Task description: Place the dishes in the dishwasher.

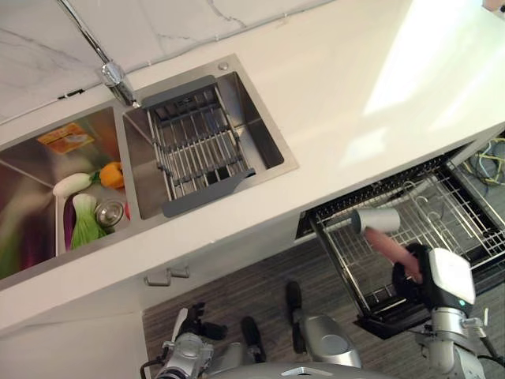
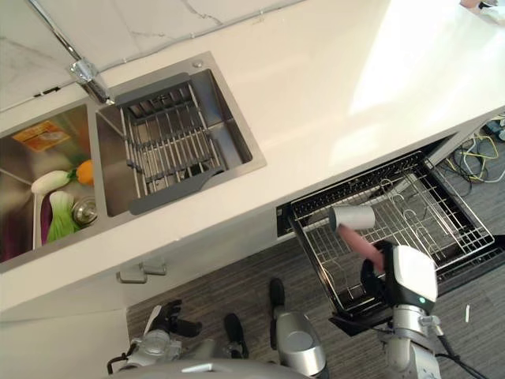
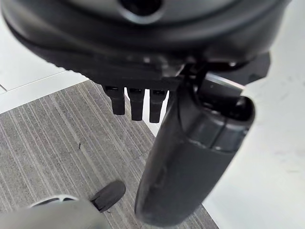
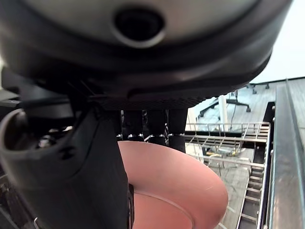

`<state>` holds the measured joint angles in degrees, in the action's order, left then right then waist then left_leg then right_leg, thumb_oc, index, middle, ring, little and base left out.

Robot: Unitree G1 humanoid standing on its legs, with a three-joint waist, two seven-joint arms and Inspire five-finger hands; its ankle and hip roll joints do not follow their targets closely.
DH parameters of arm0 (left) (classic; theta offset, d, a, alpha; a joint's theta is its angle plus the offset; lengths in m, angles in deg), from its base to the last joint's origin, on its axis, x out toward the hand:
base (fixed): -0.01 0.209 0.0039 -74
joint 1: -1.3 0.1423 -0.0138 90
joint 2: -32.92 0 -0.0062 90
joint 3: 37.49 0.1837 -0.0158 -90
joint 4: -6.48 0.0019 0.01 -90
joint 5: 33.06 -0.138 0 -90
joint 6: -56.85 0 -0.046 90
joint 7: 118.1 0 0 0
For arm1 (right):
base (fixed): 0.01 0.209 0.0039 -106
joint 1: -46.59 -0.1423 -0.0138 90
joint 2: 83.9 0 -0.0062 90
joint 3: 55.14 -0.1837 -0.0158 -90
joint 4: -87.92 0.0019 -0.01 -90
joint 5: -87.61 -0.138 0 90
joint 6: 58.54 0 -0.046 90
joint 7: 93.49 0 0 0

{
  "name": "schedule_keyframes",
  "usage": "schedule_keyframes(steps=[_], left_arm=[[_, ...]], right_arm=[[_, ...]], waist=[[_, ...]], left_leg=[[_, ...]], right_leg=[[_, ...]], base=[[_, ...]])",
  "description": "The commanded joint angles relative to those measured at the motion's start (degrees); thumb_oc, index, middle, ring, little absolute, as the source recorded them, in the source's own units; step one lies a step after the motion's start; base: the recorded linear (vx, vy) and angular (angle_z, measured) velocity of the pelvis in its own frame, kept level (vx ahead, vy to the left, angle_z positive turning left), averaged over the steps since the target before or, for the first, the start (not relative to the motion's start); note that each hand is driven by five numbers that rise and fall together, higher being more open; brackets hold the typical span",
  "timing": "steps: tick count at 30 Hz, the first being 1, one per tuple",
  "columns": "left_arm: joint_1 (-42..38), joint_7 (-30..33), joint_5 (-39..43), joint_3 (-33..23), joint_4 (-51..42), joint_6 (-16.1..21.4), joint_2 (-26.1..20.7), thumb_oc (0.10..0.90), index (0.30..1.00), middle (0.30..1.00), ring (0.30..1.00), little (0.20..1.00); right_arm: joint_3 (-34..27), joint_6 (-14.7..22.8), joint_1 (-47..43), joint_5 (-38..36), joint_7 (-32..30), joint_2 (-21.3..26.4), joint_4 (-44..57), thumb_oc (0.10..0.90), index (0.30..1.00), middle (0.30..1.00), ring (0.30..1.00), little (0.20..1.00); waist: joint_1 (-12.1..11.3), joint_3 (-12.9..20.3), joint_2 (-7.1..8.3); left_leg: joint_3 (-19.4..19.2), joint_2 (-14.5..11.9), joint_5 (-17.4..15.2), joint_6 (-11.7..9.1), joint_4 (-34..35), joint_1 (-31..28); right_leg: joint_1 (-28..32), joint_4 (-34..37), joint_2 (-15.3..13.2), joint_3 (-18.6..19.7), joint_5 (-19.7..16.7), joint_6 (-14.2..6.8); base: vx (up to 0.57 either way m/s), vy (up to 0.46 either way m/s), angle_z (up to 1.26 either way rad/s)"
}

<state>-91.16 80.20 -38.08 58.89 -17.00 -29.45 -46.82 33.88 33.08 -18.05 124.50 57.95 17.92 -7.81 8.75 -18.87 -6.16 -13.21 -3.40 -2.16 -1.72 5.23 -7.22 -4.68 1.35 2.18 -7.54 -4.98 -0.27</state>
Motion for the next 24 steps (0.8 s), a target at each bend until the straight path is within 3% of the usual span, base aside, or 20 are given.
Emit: schedule_keyframes(steps=[1,11,12,13,23,24], left_arm=[[2.08,0.65,-1.1,0.19,2.47,-0.32,-3.24,0.8,0.9,0.9,0.9,0.9],[2.61,-0.37,-1.69,1.4,2.38,0.53,-3.12,0.8,0.9,0.9,0.9,0.9],[2.62,-0.43,-1.64,1.4,2.49,0.53,-3.06,0.8,0.9,0.9,0.9,0.9],[2.6,-0.51,-1.59,1.41,2.6,0.4,-3.03,0.8,0.9,0.9,0.9,0.9],[2.74,-1.43,-1.97,0.53,3.34,-0.56,-2.84,0.8,0.9,0.9,0.9,0.9],[2.85,-1.3,-1.67,0.57,3.37,-1.14,-2.7,0.8,0.9,0.9,0.9,0.9]], right_arm=[[-4.18,1.27,-3.5,-1.54,-1.26,2.25,3.13,0.4,0.3,0.3,0.3,0.3],[-3.53,-4.51,-9.42,8.96,-5.23,7.53,-5.05,0.4,0.3,0.3,0.3,0.3],[-3.63,-4.31,-10.02,7.51,-5.27,7.16,-6.17,0.761,0.841,0.841,0.841,0.841],[-3.6,-4.21,-10.17,7.06,-4.98,7.09,-6.13,0.8,0.9,0.9,0.9,0.9],[-7.13,-3.46,-7.55,3.88,-2.85,6.29,-3.4,0.8,0.9,0.9,0.9,0.9],[-9.98,0.48,-7.63,-10.18,-2.85,1.93,-0.82,0.8,0.9,0.9,0.9,0.9]], waist=[[-1.21,1.75,3.71],[-2.46,1.92,2.29],[-2.54,2.04,2.13],[-2.6,2.13,2.1],[-2.42,3.14,2.22],[-2.11,3.26,2.25]], left_leg=[[0.38,1.79,0.25,-2.25,-0.4,-0.09],[1.31,1.95,0.36,-2.51,-0.29,-0.39],[1.43,1.98,0.39,-2.56,-0.27,-0.46],[1.48,1.98,0.39,-2.57,-0.26,-0.49],[2.4,1.92,0.36,-2.72,-0.23,-0.75],[2.6,1.82,0.18,-2.72,-0.25,-1.06]], right_leg=[[6.83,0.98,-5.47,1.84,5.32,-7.59],[8.07,1.76,-5.81,0.63,5.4,-7.57],[8.36,1.89,-5.84,0.5,5.41,-7.56],[8.5,1.98,-5.8,0.43,5.45,-7.54],[9.59,2.8,-5.45,-0.1,5.77,-7.23],[9.95,2.77,-5.32,-0.06,6.07,-7.21]], base=[[0.0,-0.006,0.04],[0.0,-0.002,0.08],[0.0,-0.006,0.08],[0.0,-0.009,0.11],[0.01,-0.013,0.04],[0.02,-0.038,0.05]])
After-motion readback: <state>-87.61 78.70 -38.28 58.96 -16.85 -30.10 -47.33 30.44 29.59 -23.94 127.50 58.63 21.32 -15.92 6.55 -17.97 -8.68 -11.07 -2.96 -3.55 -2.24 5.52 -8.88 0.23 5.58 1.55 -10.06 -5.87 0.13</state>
